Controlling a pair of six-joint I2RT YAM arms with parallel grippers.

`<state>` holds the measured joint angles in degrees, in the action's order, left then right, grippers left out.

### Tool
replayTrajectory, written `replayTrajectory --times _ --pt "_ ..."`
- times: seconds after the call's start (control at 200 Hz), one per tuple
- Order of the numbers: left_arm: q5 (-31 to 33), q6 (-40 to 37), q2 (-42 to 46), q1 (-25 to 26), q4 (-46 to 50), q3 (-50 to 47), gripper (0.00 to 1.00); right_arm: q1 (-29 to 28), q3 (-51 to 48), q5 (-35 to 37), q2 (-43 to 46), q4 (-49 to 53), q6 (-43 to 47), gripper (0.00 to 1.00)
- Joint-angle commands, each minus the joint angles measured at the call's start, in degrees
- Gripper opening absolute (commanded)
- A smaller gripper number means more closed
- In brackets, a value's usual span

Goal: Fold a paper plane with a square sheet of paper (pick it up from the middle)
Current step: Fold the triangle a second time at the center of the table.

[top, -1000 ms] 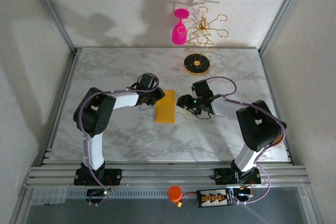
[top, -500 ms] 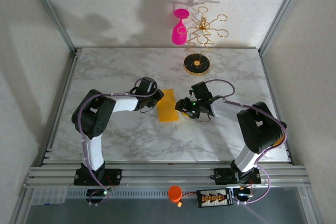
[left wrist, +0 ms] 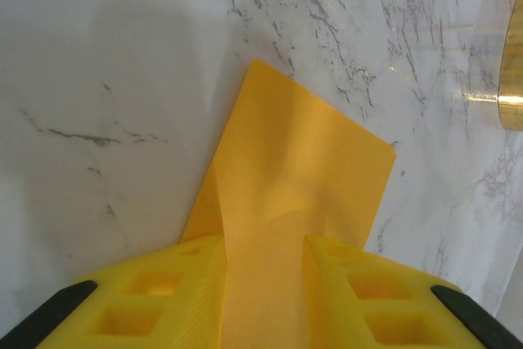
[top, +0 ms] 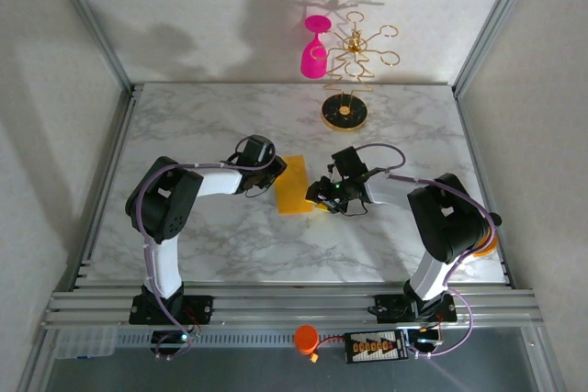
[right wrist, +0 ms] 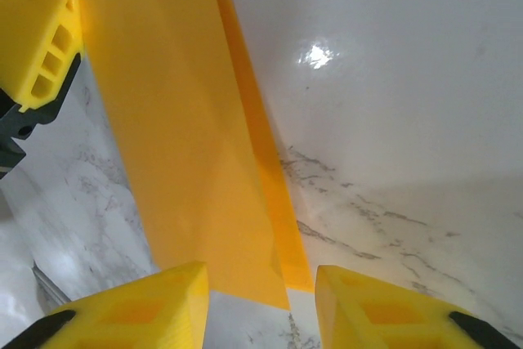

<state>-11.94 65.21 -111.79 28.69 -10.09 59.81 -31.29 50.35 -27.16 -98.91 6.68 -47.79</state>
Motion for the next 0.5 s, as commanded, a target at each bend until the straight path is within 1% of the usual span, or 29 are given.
replayTrajectory --times 0.0,0.215,0.32,0.496 --pt "0.63 0.97 -1.53 0.67 5.17 -2.42 0.31 -0.7 1.16 -1.85 -1.09 1.06 0.33 0.4" --pt "0.48 0.97 -1.62 0.67 4.85 -2.68 0.31 -1.0 0.68 -3.93 -1.37 -0.79 -0.2 0.38" --pt "0.43 0.97 -1.65 0.67 4.77 -2.77 0.31 -0.89 -0.7 -6.42 -1.11 -4.57 -1.43 0.36" --pt "0.56 0.8 -1.4 0.7 4.73 -2.81 0.31 -0.54 -2.61 -6.93 -0.93 -7.79 -3.18 0.33"
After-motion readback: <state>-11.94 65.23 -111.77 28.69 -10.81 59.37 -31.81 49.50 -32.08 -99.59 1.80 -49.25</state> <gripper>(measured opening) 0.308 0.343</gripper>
